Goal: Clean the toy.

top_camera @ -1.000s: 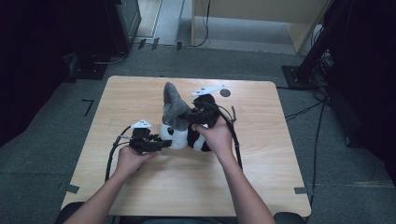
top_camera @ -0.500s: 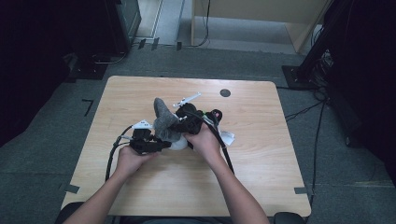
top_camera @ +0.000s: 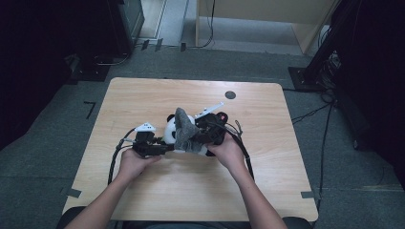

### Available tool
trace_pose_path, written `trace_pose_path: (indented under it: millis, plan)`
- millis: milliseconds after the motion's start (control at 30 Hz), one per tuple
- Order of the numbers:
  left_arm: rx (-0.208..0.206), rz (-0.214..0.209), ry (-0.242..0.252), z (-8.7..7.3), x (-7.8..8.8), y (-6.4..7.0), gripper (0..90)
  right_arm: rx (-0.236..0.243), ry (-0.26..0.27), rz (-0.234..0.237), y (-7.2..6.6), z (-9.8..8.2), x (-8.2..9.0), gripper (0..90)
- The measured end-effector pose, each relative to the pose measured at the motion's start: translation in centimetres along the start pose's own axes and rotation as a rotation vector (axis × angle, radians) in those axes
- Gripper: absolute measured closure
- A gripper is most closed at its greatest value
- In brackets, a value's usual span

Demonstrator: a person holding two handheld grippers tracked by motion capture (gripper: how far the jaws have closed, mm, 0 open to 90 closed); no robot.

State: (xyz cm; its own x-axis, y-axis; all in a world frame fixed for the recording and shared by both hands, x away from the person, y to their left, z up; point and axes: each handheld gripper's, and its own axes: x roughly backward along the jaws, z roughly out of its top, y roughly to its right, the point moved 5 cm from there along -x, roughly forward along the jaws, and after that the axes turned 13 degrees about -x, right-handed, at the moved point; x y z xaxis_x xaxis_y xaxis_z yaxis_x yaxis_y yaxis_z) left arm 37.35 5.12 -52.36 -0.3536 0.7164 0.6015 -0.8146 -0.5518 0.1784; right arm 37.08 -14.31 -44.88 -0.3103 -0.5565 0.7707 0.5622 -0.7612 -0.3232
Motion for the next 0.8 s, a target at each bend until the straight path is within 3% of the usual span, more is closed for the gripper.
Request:
trace_pose_path:
  millis: [100,300,433,567,667,700,767,800]
  plan:
    - [-0.020,0.004,-0.005,0.0,-0.1,0.1,43.4,0.011,0.010,0.002,0.0,-0.4,0.3,75.8]
    - [-0.002,-0.003,-0.001,0.0,-0.1,-0.1,43.4,0.028,0.051,-0.051,0.6,-0.9,2.0,76.0]
    - [0.010,-0.009,0.004,0.1,-0.1,-0.2,43.5,-0.021,0.083,-0.060,2.5,-1.5,3.5,76.2]
    - [0.015,-0.015,0.006,0.2,-0.1,-0.1,43.5,-0.052,0.115,-0.068,3.5,-1.7,4.2,76.3]
    - [0.016,-0.015,0.004,0.2,-0.1,-0.1,43.5,-0.066,0.153,-0.087,4.0,-1.6,4.7,76.3]
    - [0.018,-0.015,0.005,0.2,-0.1,-0.1,43.5,-0.080,0.188,-0.090,4.3,-1.4,5.1,76.3]
    - [0.019,-0.016,0.003,0.1,-0.1,-0.1,43.5,-0.094,0.208,-0.079,4.4,-1.3,5.4,76.3]
    - [0.017,-0.017,-0.001,0.1,-0.1,-0.1,43.5,-0.125,0.253,-0.043,4.5,-1.1,6.3,76.4]
